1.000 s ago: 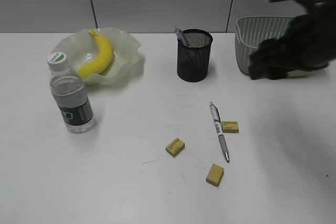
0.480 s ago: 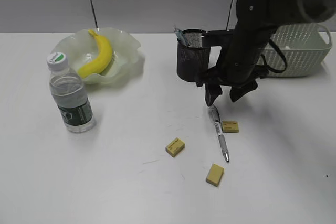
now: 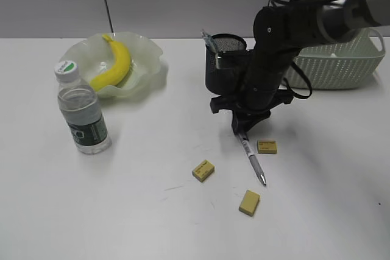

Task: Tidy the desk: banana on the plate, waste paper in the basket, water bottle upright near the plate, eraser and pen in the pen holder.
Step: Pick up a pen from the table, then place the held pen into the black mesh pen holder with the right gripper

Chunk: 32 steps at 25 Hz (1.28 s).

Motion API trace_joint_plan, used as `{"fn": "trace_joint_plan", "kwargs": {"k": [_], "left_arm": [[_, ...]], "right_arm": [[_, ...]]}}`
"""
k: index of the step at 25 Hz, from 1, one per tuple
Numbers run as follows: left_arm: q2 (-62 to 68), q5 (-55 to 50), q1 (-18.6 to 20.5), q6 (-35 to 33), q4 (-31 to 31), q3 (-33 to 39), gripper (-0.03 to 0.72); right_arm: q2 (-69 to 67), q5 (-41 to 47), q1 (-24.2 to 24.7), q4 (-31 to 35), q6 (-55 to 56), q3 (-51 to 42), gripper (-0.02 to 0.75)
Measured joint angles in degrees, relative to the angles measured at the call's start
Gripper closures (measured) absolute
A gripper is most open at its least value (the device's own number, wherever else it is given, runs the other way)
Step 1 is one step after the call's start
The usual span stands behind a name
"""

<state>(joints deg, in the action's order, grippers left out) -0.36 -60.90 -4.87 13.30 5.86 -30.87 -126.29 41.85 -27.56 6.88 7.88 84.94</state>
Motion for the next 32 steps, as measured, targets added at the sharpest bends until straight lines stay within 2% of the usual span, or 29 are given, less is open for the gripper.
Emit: {"fn": "trace_joint_plan", "kwargs": {"k": [3,6,10,12,13,15,19,22,24,29,32], "left_arm": [[0.00,0.00,0.00,0.00,0.00,0.00,0.202],[0.00,0.00,0.00,0.00,0.00,0.00,0.202],[0.00,0.00,0.00,0.00,0.00,0.00,0.202],[0.00,0.00,0.00,0.00,0.00,0.00,0.202],[0.00,0.00,0.00,0.00,0.00,0.00,0.202],[0.00,0.00,0.00,0.00,0.00,0.00,0.202],[0.00,0.00,0.00,0.00,0.00,0.00,0.204],[0.00,0.00,0.00,0.00,0.00,0.00,0.221],[0.00,0.00,0.00,0.00,0.00,0.00,0.234],[0.00,0.00,0.00,0.00,0.00,0.00,0.254],[0.00,0.00,0.00,0.00,0.00,0.00,0.255]], "right_arm": [[3.55,-1.37,-0.45,0.57,0.00,0.00,0.591],[11.99,-9.32,-0.45,0.59,0.00,-2.11,0.591],[25.89,-41.03,-0.32,-6.16,0.00,-11.43,0.591],[28.29,-60.08,0.56,-9.82,-0.07,-15.42,0.591],[27.95,-66.69,1.06,-10.64,-0.61,-16.79,0.591],[24.60,-77.34,2.08,-10.64,-2.75,-17.68,0.591],[12.43,-90.23,3.64,-9.27,-4.21,-18.19,0.591],[5.85,-94.23,3.94,-8.89,-4.39,-18.38,0.591],[3.01,-94.43,3.94,-8.89,-4.40,-18.58,0.552],[3.79,-93.27,3.94,-8.89,-4.53,-18.63,0.251],[11.34,-85.33,3.94,-8.89,-4.59,-19.57,0.203]]}}
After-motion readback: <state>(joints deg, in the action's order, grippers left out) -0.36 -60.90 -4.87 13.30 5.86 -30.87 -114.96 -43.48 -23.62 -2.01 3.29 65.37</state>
